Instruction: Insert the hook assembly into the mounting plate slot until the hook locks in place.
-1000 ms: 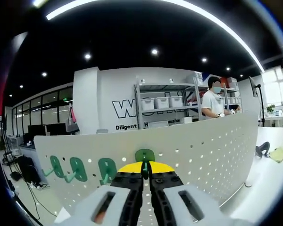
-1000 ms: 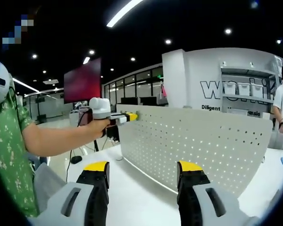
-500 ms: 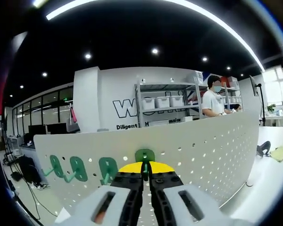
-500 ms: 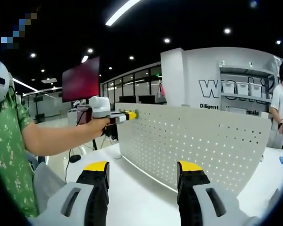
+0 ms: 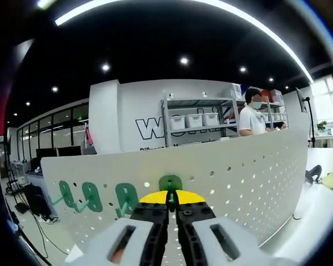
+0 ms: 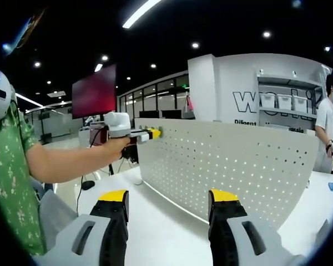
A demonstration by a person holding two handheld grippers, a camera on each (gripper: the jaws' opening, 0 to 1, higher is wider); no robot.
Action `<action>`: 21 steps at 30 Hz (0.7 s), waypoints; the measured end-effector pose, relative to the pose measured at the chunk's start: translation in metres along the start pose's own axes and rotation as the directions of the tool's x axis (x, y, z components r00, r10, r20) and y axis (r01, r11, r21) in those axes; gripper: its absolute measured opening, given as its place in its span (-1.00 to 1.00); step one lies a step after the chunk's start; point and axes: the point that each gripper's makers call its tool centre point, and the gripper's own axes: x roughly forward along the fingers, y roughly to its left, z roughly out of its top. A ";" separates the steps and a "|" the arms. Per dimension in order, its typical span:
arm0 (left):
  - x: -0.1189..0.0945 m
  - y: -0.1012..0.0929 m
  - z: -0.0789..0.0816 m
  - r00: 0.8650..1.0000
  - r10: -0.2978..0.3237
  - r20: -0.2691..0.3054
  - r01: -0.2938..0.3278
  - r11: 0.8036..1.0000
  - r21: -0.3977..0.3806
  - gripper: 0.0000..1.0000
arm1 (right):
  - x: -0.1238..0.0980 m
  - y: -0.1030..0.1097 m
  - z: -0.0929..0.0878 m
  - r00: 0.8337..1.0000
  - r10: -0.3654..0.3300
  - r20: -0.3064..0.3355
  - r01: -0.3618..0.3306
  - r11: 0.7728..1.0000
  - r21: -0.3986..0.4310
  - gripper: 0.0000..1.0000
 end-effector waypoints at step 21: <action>-0.001 0.000 0.004 1.000 0.005 0.025 -0.006 0.999 0.042 -0.93 | 0.000 0.001 -0.005 1.000 -0.005 -0.011 0.005 1.000 0.007 0.16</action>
